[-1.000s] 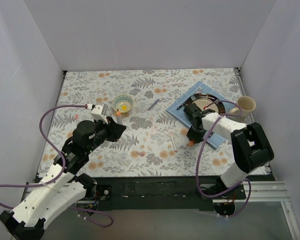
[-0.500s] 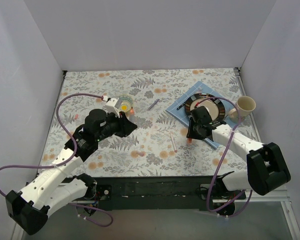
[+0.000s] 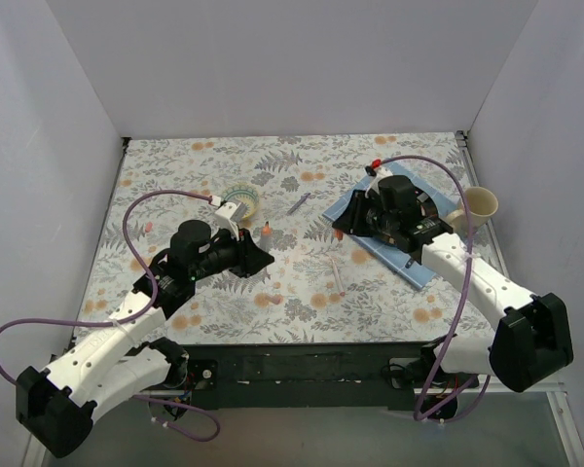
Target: Insert the pens into the pen caps
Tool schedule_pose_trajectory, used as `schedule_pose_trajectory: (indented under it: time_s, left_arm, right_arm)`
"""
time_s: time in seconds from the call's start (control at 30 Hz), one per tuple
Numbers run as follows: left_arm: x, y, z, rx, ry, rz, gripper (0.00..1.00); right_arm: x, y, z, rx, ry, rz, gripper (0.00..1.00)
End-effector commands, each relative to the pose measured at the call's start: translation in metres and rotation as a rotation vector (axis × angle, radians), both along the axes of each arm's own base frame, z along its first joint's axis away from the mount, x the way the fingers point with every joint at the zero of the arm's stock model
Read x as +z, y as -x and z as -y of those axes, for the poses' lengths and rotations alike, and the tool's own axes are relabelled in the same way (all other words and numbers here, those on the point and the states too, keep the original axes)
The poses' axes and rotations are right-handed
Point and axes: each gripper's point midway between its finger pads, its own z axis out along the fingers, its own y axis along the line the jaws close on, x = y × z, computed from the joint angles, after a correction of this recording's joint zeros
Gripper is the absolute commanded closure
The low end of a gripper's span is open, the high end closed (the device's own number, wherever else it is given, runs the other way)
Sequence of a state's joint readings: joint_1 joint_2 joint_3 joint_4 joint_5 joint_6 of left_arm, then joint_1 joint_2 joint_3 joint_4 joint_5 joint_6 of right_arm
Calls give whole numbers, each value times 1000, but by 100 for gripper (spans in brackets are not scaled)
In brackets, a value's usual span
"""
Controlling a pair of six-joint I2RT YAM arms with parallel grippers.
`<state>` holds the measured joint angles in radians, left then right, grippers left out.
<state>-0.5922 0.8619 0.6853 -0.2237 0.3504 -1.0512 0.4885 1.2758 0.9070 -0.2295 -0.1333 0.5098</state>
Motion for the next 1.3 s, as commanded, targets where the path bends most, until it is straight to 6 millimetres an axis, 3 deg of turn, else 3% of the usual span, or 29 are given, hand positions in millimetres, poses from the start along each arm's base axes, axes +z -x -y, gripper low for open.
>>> schedule_pose_trajectory:
  time_s: [0.0,0.1,0.23,0.43,0.67,0.83,1.27]
  left_arm:
    - [12,3,4,-41,18,49,100]
    - [9,4,4,-47,10,35,100]
    - [11,7,7,-77,9,36,100]
    - [13,11,8,-98,20,35,100]
    - [12,10,7,-88,14,34,100]
    - [16,10,3,-68,17,54,100]
    - [18,8,2,-55,14,60,100]
  right_arm:
    - [107,-7,-43,124,-251,234,99]
    - [145,-1,-58,155,-360,317,99]
    - [179,7,-76,192,-447,384,99]
    - [201,20,-110,261,-519,409,99]
    - [194,19,-142,243,-513,355,99]
    - [192,23,-155,247,-510,338,99]
    - [173,39,-162,256,-468,318,99]
